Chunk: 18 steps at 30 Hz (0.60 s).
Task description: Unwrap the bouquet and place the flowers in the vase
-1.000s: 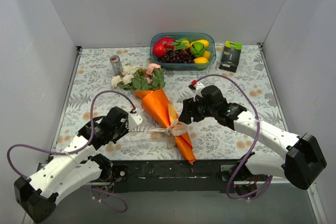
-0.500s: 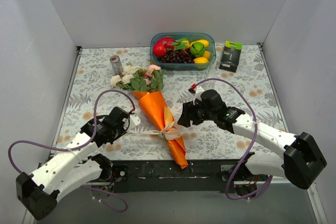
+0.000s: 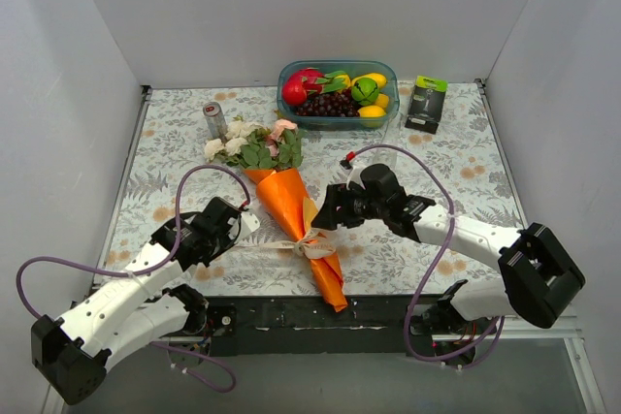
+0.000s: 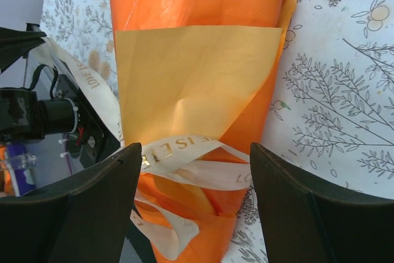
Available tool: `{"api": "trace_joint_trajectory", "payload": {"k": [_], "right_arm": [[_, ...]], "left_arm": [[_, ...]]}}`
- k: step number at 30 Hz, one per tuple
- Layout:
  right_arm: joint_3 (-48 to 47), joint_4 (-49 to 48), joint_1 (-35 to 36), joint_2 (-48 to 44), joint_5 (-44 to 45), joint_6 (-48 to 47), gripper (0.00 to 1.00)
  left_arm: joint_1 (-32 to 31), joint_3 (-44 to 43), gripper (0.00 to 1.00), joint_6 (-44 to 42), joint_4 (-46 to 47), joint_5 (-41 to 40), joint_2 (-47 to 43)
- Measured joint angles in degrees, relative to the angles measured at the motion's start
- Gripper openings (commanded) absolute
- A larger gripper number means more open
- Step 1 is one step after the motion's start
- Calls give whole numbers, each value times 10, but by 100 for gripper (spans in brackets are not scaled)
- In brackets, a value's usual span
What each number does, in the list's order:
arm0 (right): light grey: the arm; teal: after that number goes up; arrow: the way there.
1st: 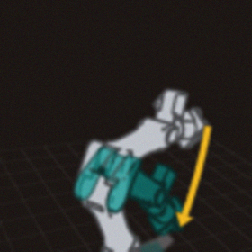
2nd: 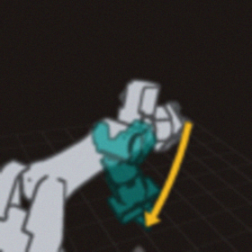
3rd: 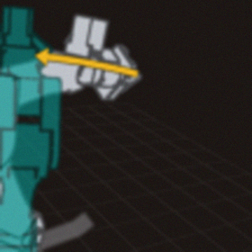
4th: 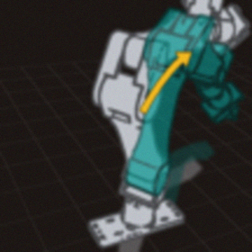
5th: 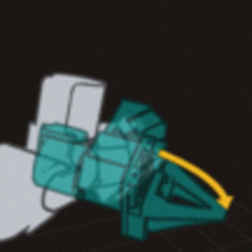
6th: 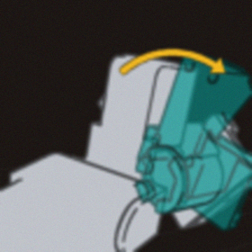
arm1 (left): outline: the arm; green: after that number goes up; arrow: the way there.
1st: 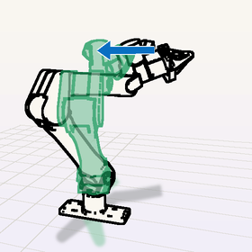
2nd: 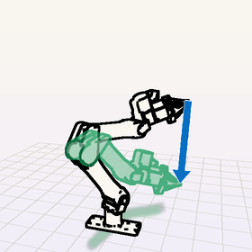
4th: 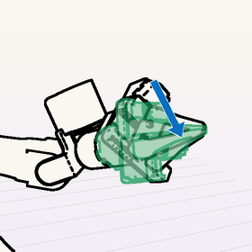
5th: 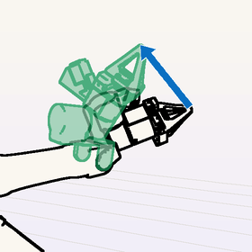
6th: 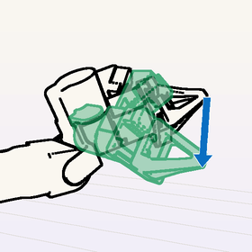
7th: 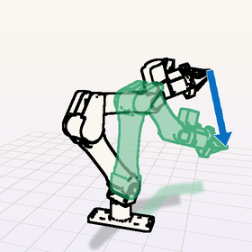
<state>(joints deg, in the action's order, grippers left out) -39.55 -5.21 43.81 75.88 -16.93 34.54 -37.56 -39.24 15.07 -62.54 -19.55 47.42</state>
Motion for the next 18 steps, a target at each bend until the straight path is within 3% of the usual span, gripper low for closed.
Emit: {"api": "trace_joint_trajectory", "payload": {"k": [9, 18], "right_arm": [[-19, 21, 1, 45, -34, 70, 75], [-20, 29, 1, 43, -52, 121, 65]], "left_arm": [[0, -2, 0, 2, -3, 0, 0], [0, -3, 0, 3, -4, 0, 0]]}}
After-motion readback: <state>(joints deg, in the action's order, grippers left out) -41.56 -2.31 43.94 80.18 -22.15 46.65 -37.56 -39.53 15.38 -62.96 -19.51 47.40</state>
